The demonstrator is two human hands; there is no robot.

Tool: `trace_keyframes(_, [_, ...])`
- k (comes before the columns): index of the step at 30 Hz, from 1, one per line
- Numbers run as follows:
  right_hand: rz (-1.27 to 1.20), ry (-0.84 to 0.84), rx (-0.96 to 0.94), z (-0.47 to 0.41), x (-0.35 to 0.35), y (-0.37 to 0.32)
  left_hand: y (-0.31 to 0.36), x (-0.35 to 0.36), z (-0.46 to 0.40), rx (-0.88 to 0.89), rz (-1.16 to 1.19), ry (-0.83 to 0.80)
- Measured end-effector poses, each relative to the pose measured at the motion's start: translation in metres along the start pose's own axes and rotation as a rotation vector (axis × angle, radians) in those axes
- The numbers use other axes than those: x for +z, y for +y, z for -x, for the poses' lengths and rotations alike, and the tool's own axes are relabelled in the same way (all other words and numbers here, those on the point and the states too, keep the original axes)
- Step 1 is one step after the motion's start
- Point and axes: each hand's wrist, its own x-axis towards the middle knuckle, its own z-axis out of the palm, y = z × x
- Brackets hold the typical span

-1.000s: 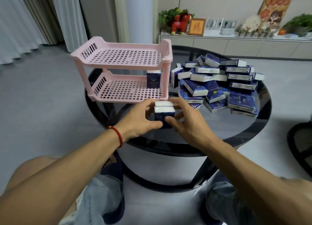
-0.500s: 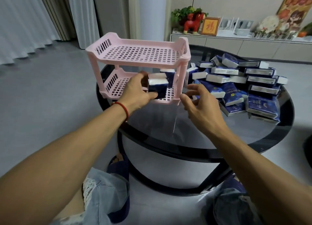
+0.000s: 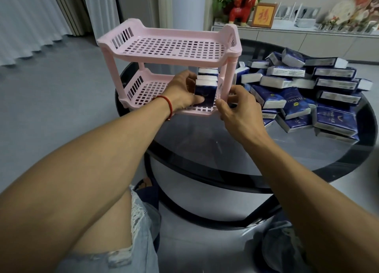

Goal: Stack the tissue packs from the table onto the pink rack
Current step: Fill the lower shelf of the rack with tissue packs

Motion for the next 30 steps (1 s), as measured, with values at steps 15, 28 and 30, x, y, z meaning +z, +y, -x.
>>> trace_keyframes(15, [-0.003,-0.055,0.011,0.008,-0.006,-0.007,0.008,0.020,0.004,-0.003,-0.313,0.108])
trace_keyframes(28, [0.026,-0.077,0.009,0.009,-0.009,-0.003,0.012,0.024,0.002,-0.011,-0.313,0.101])
trace_keyframes(30, [0.023,-0.072,0.019,0.011,-0.009,-0.003,0.010,0.023,0.001,-0.025,-0.313,0.075])
